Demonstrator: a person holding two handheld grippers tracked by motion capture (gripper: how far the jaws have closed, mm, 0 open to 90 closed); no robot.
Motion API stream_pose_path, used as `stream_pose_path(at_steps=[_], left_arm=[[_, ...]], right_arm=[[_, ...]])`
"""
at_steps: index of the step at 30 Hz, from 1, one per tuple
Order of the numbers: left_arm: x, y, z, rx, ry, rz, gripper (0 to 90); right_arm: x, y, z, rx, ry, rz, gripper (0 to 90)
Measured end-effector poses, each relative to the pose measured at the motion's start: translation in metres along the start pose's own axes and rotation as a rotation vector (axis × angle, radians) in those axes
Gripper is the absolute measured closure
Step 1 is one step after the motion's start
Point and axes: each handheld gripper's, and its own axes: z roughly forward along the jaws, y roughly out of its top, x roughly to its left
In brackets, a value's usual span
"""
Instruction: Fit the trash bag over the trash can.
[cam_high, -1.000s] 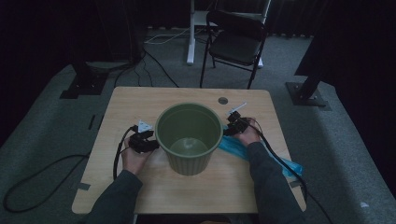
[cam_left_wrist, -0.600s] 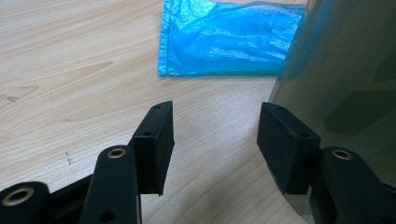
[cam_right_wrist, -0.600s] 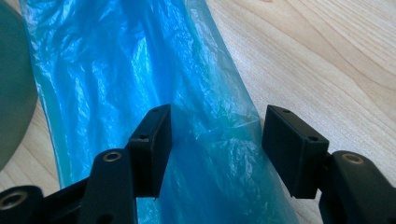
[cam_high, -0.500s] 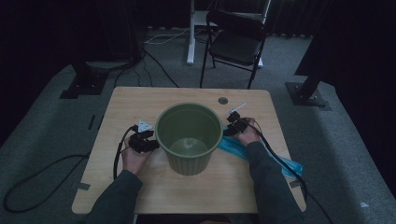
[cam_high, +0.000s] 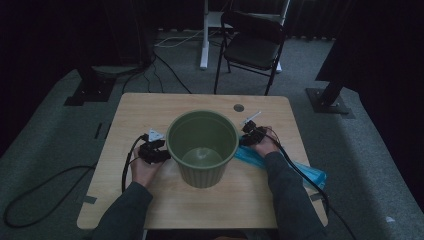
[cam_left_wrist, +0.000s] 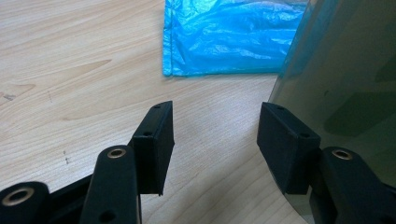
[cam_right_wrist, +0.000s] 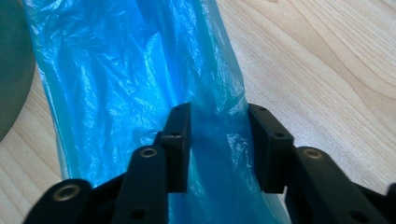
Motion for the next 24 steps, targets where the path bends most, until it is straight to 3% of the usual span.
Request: stream_pose_path(at_steps=[8,14,24], left_arm=[[-0.0008,0.0001,0.0007,0.004,0.002,0.004,46.1],[-0.0012,0.0004,0.0009,0.006,0.001,0.005,46.1],[-0.0009,0.0004,0.0011,0.007,0.000,0.004,46.1]], right_arm=[[-0.0004,0.0000,-0.0012,0.011,-0.005,0.000,74.9],[0.0020,-0.0002,-0.0013,0.013,-0.013,-0.017,87.9],[0.0021,-0.0004,-0.0013,0.012,-0.020,-0.017,89.5]])
